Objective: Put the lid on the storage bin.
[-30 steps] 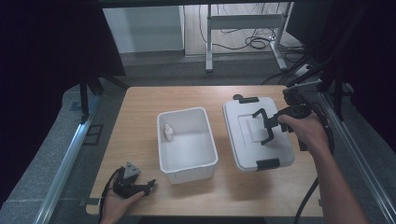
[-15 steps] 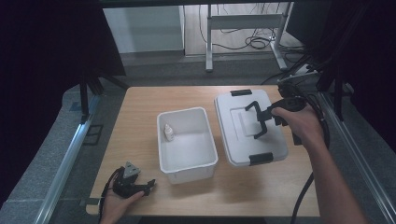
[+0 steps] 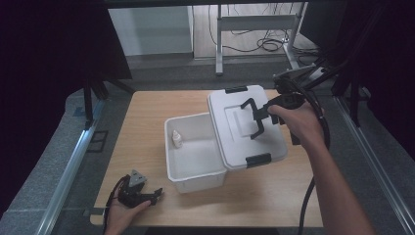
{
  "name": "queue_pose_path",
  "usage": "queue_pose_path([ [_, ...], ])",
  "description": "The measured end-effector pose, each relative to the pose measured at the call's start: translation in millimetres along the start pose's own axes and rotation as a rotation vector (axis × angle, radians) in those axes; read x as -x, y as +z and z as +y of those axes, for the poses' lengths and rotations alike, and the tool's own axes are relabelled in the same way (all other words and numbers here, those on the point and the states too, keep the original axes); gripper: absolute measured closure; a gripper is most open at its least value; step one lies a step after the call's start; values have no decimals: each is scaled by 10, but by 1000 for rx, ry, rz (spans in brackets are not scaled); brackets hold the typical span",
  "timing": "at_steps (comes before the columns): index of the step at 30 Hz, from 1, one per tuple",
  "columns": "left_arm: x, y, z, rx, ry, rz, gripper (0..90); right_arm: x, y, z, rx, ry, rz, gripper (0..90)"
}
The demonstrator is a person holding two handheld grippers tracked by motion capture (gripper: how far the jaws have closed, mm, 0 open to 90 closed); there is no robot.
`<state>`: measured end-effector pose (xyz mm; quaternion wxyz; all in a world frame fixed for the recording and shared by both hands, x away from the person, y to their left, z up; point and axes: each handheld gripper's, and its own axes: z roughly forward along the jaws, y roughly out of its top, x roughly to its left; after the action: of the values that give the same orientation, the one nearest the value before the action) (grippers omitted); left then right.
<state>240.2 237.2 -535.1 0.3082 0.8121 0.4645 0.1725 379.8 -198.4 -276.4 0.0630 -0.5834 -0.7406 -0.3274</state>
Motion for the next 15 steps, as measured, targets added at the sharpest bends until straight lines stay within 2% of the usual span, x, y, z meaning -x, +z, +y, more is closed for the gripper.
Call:
queue_pose_path([
  [5, -7, 0, 0, 0, -2, -4, 181, -131, 75, 43, -3, -6, -2, 853],
  [15, 2, 16, 22, 0, 4, -15, 181, -400, 307, 74, -25, 19, -19, 853],
])
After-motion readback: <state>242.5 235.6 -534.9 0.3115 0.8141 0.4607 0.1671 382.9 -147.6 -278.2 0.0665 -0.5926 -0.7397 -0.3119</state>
